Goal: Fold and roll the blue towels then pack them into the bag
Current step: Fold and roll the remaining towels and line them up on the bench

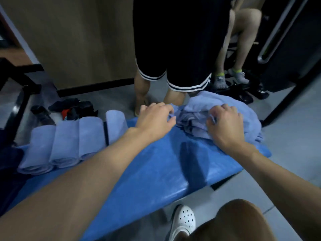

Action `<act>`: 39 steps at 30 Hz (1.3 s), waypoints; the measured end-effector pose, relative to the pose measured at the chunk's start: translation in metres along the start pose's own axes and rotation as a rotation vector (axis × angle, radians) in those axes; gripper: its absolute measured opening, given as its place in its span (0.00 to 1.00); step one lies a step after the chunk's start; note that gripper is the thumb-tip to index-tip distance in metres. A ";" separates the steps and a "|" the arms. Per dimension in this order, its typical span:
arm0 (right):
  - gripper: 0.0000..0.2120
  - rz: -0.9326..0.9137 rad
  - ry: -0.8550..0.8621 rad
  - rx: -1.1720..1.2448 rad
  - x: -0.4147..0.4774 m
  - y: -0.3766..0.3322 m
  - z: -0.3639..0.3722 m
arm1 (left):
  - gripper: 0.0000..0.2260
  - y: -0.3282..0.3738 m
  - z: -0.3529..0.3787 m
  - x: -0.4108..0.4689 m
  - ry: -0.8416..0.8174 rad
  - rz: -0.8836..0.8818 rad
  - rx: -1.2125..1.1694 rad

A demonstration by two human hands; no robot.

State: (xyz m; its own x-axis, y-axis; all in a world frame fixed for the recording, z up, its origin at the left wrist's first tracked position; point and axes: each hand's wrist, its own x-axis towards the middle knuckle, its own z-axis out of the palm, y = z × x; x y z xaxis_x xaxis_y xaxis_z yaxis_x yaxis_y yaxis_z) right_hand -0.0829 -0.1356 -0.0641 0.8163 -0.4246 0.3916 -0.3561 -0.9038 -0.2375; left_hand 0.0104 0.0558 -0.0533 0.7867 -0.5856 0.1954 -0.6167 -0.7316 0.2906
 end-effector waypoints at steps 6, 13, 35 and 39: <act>0.10 0.173 -0.091 -0.145 0.000 0.067 -0.011 | 0.12 0.069 0.028 0.036 -0.025 0.101 -0.098; 0.05 0.035 0.097 0.196 0.000 0.081 -0.014 | 0.17 0.104 0.046 0.050 -0.017 0.113 -0.383; 0.03 -0.276 -0.053 0.610 -0.024 -0.046 -0.050 | 0.02 0.024 -0.051 -0.050 0.379 0.196 -0.486; 0.03 -0.326 -0.136 0.682 -0.054 -0.085 -0.046 | 0.02 -0.013 -0.071 -0.096 0.317 0.168 -0.401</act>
State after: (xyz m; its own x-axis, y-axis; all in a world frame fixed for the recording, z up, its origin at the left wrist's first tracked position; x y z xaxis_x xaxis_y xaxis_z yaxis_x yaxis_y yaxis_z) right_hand -0.1174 -0.0384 -0.0237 0.8964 -0.0923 0.4335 0.2354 -0.7296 -0.6421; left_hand -0.0559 0.1461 -0.0096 0.6858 -0.5039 0.5251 -0.7250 -0.4099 0.5535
